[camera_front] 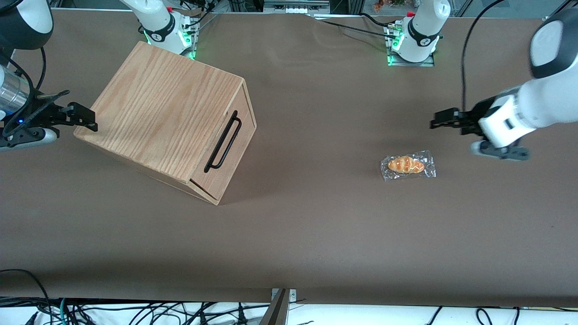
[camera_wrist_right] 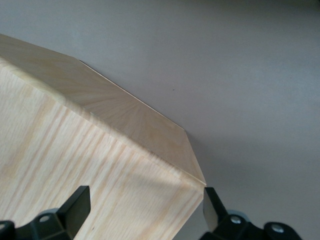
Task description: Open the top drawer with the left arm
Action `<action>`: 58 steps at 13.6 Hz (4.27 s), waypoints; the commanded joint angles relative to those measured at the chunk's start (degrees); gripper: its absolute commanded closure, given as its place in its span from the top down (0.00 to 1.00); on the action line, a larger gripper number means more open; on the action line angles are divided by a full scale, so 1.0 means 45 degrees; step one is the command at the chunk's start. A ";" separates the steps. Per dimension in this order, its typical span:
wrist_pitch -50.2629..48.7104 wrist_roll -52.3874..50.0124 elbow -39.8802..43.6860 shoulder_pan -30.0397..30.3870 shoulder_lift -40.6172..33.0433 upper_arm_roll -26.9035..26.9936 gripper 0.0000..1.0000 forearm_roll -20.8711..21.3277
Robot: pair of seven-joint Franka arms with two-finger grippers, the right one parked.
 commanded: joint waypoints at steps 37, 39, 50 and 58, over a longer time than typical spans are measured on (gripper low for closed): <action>1.0417 -0.6620 0.3555 -0.9047 0.6434 0.0231 1.00 -0.2225; 1.0261 -0.6639 0.3555 -0.9008 0.6434 0.0231 1.00 -0.2009; 0.8661 -0.7030 0.3554 -0.7896 0.6239 0.0720 1.00 -0.1210; 0.8073 -0.6932 0.3594 -0.7016 0.6122 0.0739 1.00 -0.1090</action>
